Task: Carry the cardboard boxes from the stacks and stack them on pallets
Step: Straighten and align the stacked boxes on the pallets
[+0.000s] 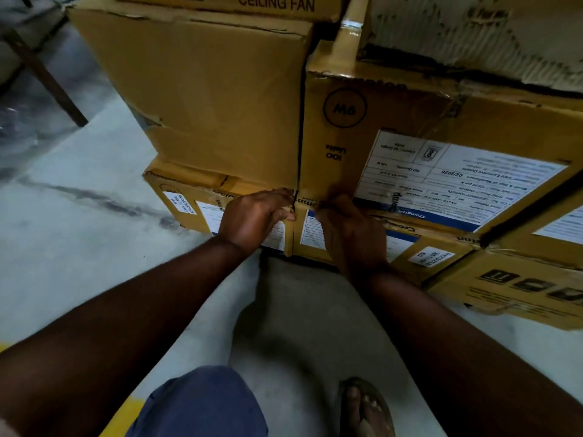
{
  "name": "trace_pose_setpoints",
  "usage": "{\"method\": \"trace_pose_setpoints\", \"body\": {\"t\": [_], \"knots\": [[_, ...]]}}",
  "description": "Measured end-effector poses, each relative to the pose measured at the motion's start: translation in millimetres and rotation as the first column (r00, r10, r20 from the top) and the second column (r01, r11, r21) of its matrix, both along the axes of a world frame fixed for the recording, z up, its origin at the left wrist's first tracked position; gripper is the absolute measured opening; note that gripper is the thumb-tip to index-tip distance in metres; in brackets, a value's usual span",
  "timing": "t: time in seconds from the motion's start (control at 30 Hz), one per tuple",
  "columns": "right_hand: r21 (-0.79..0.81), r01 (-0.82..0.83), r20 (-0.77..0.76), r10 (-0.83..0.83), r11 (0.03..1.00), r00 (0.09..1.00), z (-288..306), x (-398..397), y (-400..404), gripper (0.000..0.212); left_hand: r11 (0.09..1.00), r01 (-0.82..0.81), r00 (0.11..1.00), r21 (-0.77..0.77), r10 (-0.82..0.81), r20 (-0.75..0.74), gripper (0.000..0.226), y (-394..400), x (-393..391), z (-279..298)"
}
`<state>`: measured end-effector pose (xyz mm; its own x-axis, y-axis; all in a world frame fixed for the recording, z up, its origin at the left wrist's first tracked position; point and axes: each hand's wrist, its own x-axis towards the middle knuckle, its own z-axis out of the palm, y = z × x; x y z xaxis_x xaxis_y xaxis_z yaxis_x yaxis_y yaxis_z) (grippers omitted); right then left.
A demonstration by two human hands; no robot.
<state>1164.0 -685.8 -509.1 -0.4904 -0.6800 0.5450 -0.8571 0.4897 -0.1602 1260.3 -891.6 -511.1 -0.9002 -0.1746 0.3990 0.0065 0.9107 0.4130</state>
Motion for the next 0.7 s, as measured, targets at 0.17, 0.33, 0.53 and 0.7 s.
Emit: {"method": "trace_pose_setpoints", "body": {"t": [0.17,0.33,0.53,0.7], "knots": [[-0.046,-0.002,0.008,0.002,0.999,1.0,0,2,-3,0.009,0.999,-0.03,0.999,-0.015,0.031,0.01,0.03,4,-14,4],[-0.068,0.009,0.04,-0.006,0.998,0.999,-2,3,-4,0.007,0.995,-0.005,1.0,-0.101,0.007,0.028,0.03,4,-13,9],[0.02,0.066,-0.03,-0.066,0.998,0.997,-11,-1,-5,0.016,0.993,-0.033,0.999,-0.112,0.033,-0.003,0.02,5,-9,12],[0.03,0.049,-0.008,-0.049,0.998,0.999,-14,-2,-4,0.014,0.995,-0.015,1.0,-0.102,0.016,0.009,0.017,3,-8,6]]}}
